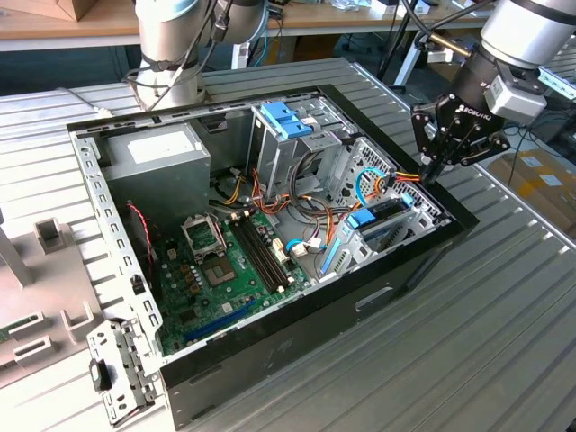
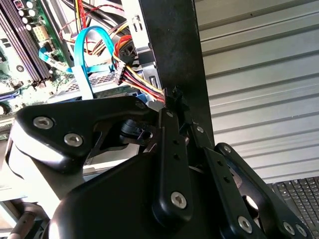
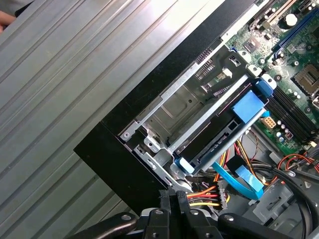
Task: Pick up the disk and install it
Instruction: 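Insert the first disk wire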
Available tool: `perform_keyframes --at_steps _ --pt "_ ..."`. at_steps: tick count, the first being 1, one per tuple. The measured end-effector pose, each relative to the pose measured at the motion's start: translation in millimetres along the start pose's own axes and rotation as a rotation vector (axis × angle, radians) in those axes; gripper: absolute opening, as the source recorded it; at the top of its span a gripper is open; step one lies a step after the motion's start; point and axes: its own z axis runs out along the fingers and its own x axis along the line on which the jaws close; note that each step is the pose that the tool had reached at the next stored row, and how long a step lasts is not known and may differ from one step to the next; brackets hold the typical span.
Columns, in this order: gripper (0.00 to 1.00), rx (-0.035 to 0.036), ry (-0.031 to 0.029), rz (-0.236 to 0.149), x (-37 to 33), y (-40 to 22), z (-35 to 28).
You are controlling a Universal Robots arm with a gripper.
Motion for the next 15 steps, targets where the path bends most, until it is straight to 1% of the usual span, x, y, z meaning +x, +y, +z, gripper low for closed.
perform_keyframes --at_steps 4,8,12,13,15 --pt "0.17 0.0 0.0 0.0 -0.7 0.8 0.0" --pt "0.17 0.0 0.0 0.0 -3.6 3.7 0.1" --pt "0.17 0.0 0.0 0.0 -7.2 7.5 0.2" --pt "0.17 0.0 0.0 0.0 -9.4 9.7 0.3" --pt "0.17 0.0001 0.0 0.0 -11.7 12.1 0.4"
